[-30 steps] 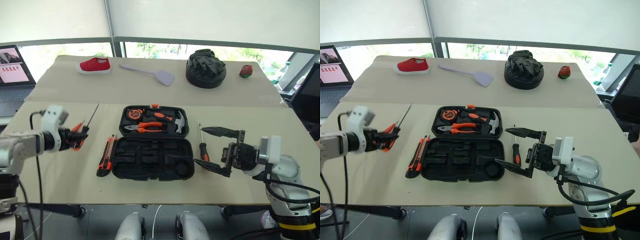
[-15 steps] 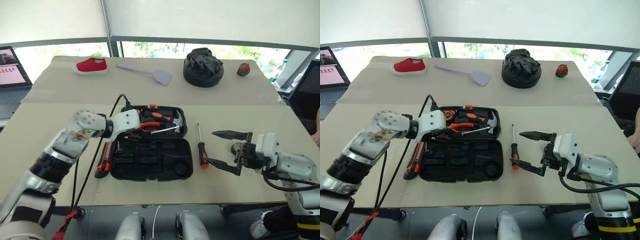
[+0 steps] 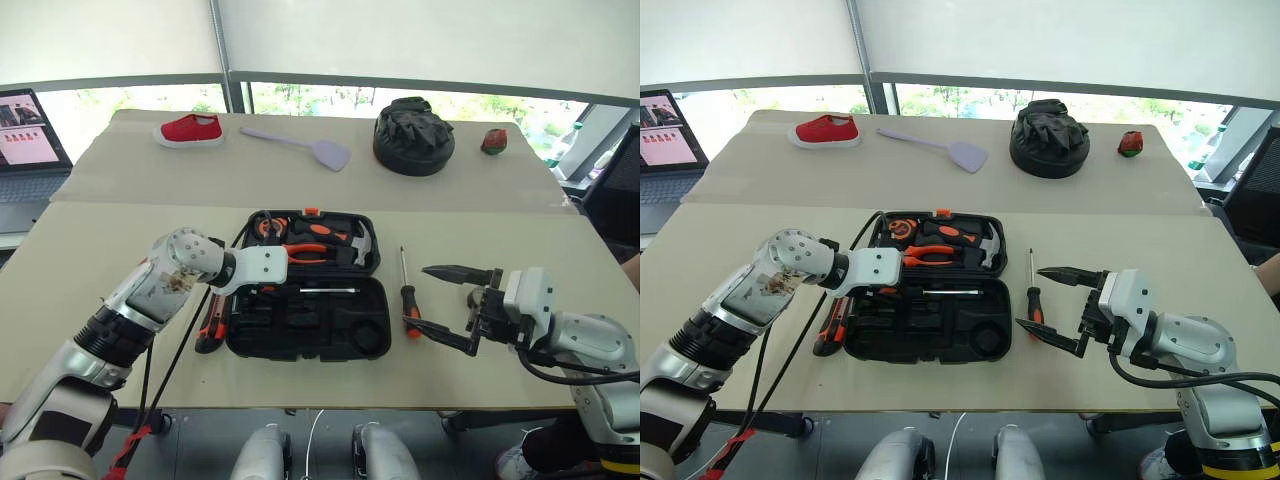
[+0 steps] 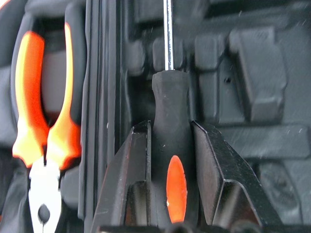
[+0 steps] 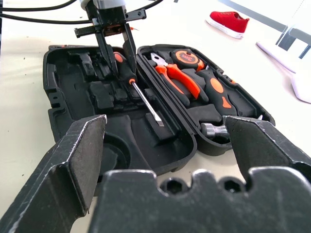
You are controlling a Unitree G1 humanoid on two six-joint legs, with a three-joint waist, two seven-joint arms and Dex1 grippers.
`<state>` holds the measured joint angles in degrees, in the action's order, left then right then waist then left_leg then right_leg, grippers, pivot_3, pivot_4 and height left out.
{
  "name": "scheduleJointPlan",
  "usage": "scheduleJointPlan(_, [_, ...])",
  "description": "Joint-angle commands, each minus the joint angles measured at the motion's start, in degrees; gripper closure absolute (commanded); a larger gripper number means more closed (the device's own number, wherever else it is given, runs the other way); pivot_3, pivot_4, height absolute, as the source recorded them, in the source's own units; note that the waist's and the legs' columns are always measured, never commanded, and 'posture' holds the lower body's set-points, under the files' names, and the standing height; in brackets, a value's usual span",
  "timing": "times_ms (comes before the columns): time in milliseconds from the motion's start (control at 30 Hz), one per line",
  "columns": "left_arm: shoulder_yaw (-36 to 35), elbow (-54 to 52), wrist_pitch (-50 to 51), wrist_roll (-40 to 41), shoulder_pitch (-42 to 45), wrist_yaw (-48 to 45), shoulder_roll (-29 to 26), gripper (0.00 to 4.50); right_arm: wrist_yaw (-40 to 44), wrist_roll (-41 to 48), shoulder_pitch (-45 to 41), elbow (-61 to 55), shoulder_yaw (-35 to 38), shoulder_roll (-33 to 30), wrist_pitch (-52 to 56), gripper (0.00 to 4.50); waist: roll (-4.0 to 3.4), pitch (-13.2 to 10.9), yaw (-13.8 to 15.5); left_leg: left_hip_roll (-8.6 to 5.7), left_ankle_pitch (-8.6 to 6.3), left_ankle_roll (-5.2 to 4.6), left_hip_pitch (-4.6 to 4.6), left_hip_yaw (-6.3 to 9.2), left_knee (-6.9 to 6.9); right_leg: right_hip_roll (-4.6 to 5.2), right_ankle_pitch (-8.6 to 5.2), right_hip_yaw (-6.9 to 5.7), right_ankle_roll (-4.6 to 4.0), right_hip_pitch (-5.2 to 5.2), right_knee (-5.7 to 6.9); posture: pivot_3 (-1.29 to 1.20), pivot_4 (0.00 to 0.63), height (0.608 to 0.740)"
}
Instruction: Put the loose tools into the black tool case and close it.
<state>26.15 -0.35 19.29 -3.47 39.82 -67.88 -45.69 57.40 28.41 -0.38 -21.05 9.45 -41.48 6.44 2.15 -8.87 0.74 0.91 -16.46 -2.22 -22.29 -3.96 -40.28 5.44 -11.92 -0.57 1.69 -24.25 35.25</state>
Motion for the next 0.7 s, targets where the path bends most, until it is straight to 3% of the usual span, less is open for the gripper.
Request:
scheduleJointPlan(33, [-1.25,-0.1,3.59,-1.92,2.06,1.96,2.01,3.74,-0.31,2.9,-1.5,-2.94,0.6,0.34,1.42,0.0,0.0,0.0,0.05,-0.01,0.0,0.0,-0.01,0.0,-0.01,0.0,0.0,0.0,0.01,0.0,0.0,0.0,0.15,0.74])
scheduleJointPlan(133, [-1.19,-1.1,3.14,-2.38,1.74,0.41,1.72,3.74,0.36,3.88,-1.3,-3.54,0.56,0.33,2.24,0.0,0.0,0.0,0.19,-0.01,0.0,0.0,-0.04,0.05,-0.07,0.0,0.01,0.0,0.02,0.01,0.02,0.0,0.15,0.74])
scheduleJointPlan(200, [-1.4,-2.67,2.1,-1.58,0.94,-0.88,1.25,2.73,0.72,4.64,-0.74,-4.09,0.45,0.34,2.74,0.0,0.0,0.0,0.14,-0.01,0.0,0.0,-0.04,0.07,-0.08,0.0,0.01,-0.01,0.02,0.02,0.01,0.0,0.15,0.74])
scheduleJointPlan(333, [-6.23,-6.16,6.66,3.34,0.28,1.84,5.01,1.38,0.79,6.14,0.39,-5.17,0.52,0.3,4.25,0.0,0.0,0.0,0.48,-0.01,0.0,0.0,-0.07,0.11,-0.1,0.02,0.01,-0.01,0.02,0.03,0.03,0.0,0.15,0.74])
scheduleJointPlan(500, [-12.55,-8.75,10.09,8.05,-2.06,5.66,8.48,1.38,0.68,6.88,1.3,-6.13,0.9,0.53,5.08,0.0,-0.01,0.0,0.35,0.0,-0.02,-0.05,-0.17,0.22,-0.25,0.02,0.02,0.01,0.06,0.04,0.03,0.0,0.15,0.74])
scheduleJointPlan(533, [-13.57,-7.94,9.26,8.02,-2.77,6.96,8.75,1.93,0.34,7.21,1.27,-6.27,1.03,0.78,5.26,0.0,-0.01,0.01,0.24,0.0,-0.02,-0.05,-0.15,0.22,-0.24,0.01,0.02,0.01,0.06,0.05,0.03,0.0,0.15,0.74])
scheduleJointPlan(567, [-14.18,-7.31,9.43,8.19,-3.45,7.46,8.73,2.12,-0.04,7.64,1.16,-6.43,1.15,1.07,5.54,0.0,-0.01,0.01,0.05,0.01,-0.02,-0.05,-0.13,0.24,-0.24,0.01,0.02,0.01,0.05,0.05,0.08,0.0,0.15,0.74])
scheduleJointPlan(700, [-15.02,-4.67,8.79,8.86,-6.03,9.76,10.12,3.61,-0.3,7.81,0.6,-6.51,0.48,1.5,5.83,0.0,-0.03,0.01,-0.19,0.0,-0.02,-0.05,-0.06,0.25,-0.24,-0.09,0.01,0.05,0.02,0.04,0.15,0.0,0.15,0.74])
